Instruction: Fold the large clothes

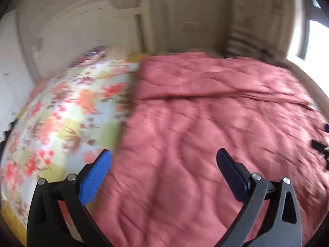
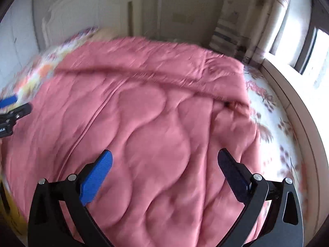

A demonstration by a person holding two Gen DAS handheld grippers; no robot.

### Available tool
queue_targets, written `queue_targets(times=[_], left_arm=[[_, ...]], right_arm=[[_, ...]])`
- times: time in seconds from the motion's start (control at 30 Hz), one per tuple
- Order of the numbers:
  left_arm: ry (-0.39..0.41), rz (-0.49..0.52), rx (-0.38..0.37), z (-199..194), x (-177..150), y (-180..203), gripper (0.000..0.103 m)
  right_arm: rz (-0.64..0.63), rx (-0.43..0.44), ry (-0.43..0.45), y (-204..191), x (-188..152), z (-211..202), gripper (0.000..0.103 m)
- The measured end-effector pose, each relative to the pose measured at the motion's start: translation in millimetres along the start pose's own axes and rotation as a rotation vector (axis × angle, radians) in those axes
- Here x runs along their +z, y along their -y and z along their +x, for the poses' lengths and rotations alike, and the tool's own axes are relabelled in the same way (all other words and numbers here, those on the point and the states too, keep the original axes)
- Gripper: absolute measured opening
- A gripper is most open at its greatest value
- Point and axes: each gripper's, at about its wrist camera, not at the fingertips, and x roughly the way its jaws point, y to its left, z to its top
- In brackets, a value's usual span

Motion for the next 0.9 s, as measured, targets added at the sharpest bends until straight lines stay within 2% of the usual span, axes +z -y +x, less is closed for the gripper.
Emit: queue_targets(times=[0.07,0.1,0.13,0.17,0.23,0.3,0.37,0.47,0.53,0.57,0.63,0.7,0.77,0.9], left_arm=[[-0.061,-0.012,0.027,24.1,-0.2,-6.2,0.101],[-0.093,-0.013,0.026,36.7,-6.3,-8.1,0.101],[-0.115,-0.010,0.024,44.7,-13.4,-9.8,0.101],[-0.118,-0.050,-0.027,48.0,-17.1,-16.4,0.101],[-0.147,-0.126,-0.082,52.3,-20.2,-29.7,0.101],[-0.149,-0.149,-0.091,52.7,-24.1,-33.4,0.101],[-0.135,-0.145,-0.080,47.2,-30.1,-32.5,0.101],[-0.117,-0.125,-0.074,42.0,-37.5,-28.3,0.101],[-0.106,-0.111,-0.071,39.4,-39.9,-27.7,0.101],[-0.106,-0.106,-0.071,38.1,-41.1,-29.7,0.101],[-0.100,-0.111,-0.066,32.8,-40.5,-31.8,0.101],[-0.080,-0.108,-0.058,19.0,-45.8,-38.4,0.101],[-0.052,-0.102,-0.082,-0.9,-55.5,-46.9,0.101],[0.005,-0.073,-0.088,-27.1,-74.7,-63.4,0.101]], right_arm=[[0.077,-0.078,-0.079,24.2,5.3,31.9,0.098],[0.128,-0.072,-0.131,36.4,2.2,46.7,0.098],[0.183,-0.023,-0.111,47.0,-0.7,49.0,0.099],[0.209,0.010,-0.098,54.3,-1.9,45.0,0.099],[0.189,-0.011,-0.096,52.4,-5.9,40.8,0.099],[0.171,-0.044,-0.111,46.5,-10.6,33.5,0.098],[0.169,-0.041,-0.102,36.0,-16.9,15.6,0.098],[0.110,0.037,-0.044,9.3,-29.1,-12.9,0.098],[-0.003,0.066,-0.077,-18.7,-43.8,-12.3,0.098],[-0.049,0.060,-0.106,-29.0,-49.3,-6.7,0.098],[-0.098,0.016,-0.043,-41.5,-62.9,-11.9,0.098],[-0.080,0.026,-0.054,-36.9,-67.0,-16.0,0.098],[-0.072,0.053,-0.084,-29.6,-70.6,-26.2,0.098],[-0.052,0.029,0.009,-2.0,-88.1,-80.5,0.098]])
